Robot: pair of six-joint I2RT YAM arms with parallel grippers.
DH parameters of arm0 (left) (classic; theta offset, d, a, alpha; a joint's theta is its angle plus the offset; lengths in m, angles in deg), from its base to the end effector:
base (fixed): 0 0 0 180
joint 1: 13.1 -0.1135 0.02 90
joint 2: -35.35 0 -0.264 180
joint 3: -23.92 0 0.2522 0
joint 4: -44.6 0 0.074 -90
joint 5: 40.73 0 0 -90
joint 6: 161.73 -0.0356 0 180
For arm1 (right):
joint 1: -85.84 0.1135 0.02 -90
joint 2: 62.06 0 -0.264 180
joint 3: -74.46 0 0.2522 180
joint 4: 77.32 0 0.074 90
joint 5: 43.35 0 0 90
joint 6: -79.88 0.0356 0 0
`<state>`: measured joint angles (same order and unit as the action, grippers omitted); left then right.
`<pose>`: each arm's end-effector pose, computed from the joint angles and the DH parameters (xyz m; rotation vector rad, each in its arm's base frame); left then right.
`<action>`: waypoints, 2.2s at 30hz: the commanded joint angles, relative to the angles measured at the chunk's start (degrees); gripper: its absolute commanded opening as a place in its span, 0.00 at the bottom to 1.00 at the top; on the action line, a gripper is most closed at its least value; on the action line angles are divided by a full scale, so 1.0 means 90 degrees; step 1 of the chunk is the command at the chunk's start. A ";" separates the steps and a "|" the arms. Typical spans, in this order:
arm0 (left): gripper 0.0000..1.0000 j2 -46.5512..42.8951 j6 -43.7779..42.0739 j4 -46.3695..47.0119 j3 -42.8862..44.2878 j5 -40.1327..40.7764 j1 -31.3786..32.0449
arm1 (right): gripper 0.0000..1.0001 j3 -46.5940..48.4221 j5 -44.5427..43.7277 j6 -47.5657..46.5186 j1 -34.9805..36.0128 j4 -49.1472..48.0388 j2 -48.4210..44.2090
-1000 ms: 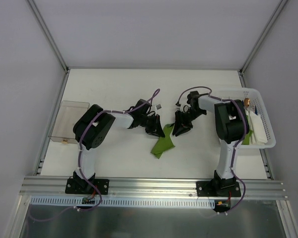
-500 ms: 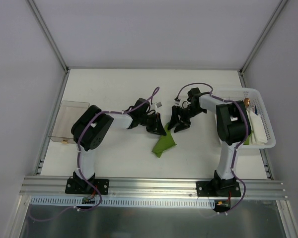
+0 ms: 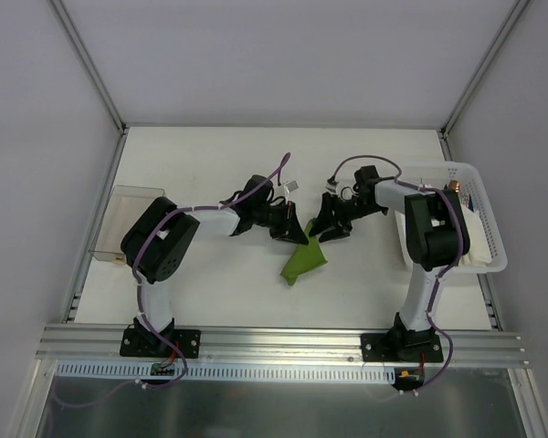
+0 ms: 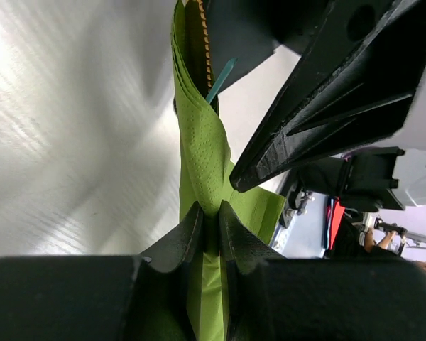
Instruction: Place the utensils on the paper napkin and roll it up
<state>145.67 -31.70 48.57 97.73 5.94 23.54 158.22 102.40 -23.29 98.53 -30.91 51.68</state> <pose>0.3053 -0.2575 0.1573 0.4404 2.3559 -1.5259 0.3514 0.1093 0.1377 -0.7373 2.4826 1.3657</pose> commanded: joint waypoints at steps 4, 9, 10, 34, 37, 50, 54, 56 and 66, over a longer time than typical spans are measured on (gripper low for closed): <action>0.00 -0.0881 0.0152 0.0090 0.0105 -0.0566 -0.0126 | 0.72 -0.0628 0.1305 0.0213 -0.0355 -0.1809 -0.1356; 0.00 -0.1242 0.0161 0.0060 0.0144 -0.0946 -0.0155 | 0.75 -0.0727 0.1617 0.0359 -0.0375 -0.2298 -0.1933; 0.00 -0.1300 0.0181 0.0080 0.0125 -0.1024 -0.0155 | 0.75 -0.0727 0.1667 0.0514 -0.0365 -0.2502 -0.2011; 0.00 -0.2229 0.0816 0.0256 0.0486 -0.1338 -0.0155 | 0.82 -0.1313 0.2048 0.2508 -0.0004 -0.4457 -0.3731; 0.00 -0.2268 0.0806 0.0256 0.0496 -0.1270 -0.0146 | 0.81 -0.1303 0.2039 0.2635 0.0220 -0.4438 -0.3731; 0.00 -0.2541 0.0796 0.0265 0.0496 -0.1172 -0.0155 | 0.72 -0.1439 0.1921 0.2987 0.0348 -0.4467 -0.3418; 0.00 -0.2590 0.0796 0.0314 0.0427 -0.1093 -0.0175 | 0.58 -0.1488 0.1873 0.3026 0.0358 -0.4467 -0.3535; 0.00 -0.2590 0.0825 0.0353 0.0388 -0.1094 -0.0185 | 0.47 -0.1498 0.1833 0.3084 0.0348 -0.4467 -0.3526; 0.00 -0.2600 0.0894 0.0666 0.0232 -0.1201 -0.0185 | 0.39 -0.1371 0.1989 0.3738 0.0260 -0.4818 -0.3213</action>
<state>125.47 -24.90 48.99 99.59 -2.72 22.38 144.78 120.30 7.70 101.43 -71.24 21.93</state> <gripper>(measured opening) 0.094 0.387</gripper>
